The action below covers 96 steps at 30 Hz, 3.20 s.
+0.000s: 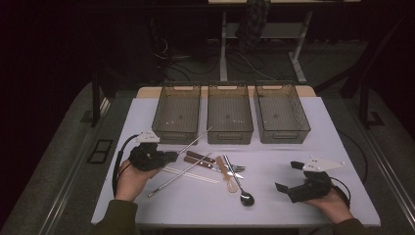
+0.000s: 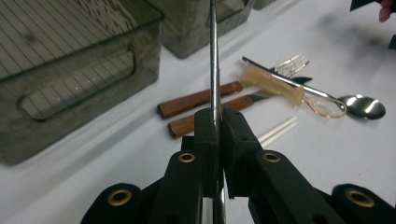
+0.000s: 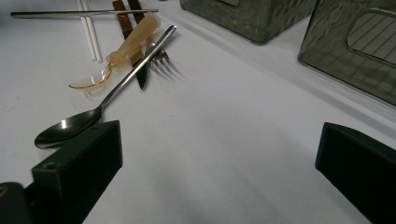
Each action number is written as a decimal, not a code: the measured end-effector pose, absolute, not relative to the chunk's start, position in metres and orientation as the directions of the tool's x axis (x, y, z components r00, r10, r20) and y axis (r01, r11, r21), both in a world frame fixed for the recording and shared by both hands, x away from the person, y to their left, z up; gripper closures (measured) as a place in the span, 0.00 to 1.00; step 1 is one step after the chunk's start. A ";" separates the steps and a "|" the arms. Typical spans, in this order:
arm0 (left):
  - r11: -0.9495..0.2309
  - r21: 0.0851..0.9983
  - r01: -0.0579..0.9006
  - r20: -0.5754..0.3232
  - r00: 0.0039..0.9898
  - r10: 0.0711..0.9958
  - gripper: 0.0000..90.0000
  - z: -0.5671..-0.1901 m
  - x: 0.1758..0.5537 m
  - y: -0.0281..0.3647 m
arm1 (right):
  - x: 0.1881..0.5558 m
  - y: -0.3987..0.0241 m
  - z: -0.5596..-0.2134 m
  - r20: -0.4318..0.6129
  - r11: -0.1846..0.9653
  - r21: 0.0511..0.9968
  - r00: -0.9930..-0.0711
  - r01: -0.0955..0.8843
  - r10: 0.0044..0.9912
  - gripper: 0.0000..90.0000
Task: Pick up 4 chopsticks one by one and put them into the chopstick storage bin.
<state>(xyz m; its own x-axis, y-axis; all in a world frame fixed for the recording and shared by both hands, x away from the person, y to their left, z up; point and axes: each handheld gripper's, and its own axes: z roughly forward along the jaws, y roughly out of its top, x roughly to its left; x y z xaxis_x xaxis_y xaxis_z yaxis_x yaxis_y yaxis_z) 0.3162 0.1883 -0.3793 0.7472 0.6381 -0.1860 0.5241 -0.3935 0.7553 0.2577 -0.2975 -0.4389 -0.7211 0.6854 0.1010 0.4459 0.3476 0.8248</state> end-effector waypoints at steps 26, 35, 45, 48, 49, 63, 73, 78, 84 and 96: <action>-0.398 0.761 0.513 -0.150 0.735 0.661 0.94 -0.363 0.359 0.174 | 0.258 -0.300 -0.439 0.117 0.329 0.829 -0.715 0.452 0.689 0.01; -0.401 0.760 0.511 -0.140 0.732 0.667 0.94 -0.356 0.377 0.169 | 0.259 -0.302 -0.440 0.131 0.315 0.829 -0.708 0.462 0.694 0.01; -0.382 0.783 0.491 -0.123 0.723 0.679 0.94 -0.351 0.400 0.168 | 0.258 -0.303 -0.439 0.131 0.306 0.831 -0.700 0.464 0.702 0.01; -0.357 0.790 0.498 -0.134 0.709 0.692 0.94 -0.349 0.409 0.172 | 0.257 -0.303 -0.439 0.130 0.306 0.833 -0.701 0.461 0.701 0.01; -0.350 0.792 0.500 -0.135 0.703 0.698 0.94 -0.349 0.412 0.173 | 0.257 -0.303 -0.439 0.131 0.304 0.834 -0.701 0.460 0.701 0.01; -0.306 0.779 0.547 -0.148 0.635 0.758 0.94 -0.362 0.441 0.186 | 0.257 -0.303 -0.440 0.135 0.301 0.834 -0.699 0.463 0.702 0.01; -0.304 0.753 0.583 -0.145 0.598 0.788 0.94 -0.370 0.462 0.187 | 0.256 -0.304 -0.440 0.142 0.294 0.834 -0.697 0.466 0.703 0.01; -0.301 0.748 0.592 -0.140 0.583 0.800 0.94 -0.371 0.471 0.187 | 0.256 -0.304 -0.440 0.141 0.295 0.836 -0.700 0.463 0.700 0.01; -0.278 0.744 0.607 -0.149 0.557 0.817 0.94 -0.374 0.481 0.189 | 0.256 -0.305 -0.439 0.145 0.289 0.837 -0.698 0.464 0.701 0.01; -0.338 0.672 0.659 -0.084 0.521 0.850 0.94 -0.387 0.486 0.181 | 0.255 -0.306 -0.439 0.149 0.283 0.839 -0.698 0.464 0.701 0.01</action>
<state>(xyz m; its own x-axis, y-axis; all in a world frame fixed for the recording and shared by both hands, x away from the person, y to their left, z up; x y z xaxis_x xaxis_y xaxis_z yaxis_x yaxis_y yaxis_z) 0.4865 0.1805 -0.3872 0.5206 0.8497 -0.0837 0.6594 -0.3378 0.6717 0.2548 -0.3061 -0.4388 -0.6975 0.7008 0.1495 0.4640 0.2828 0.8395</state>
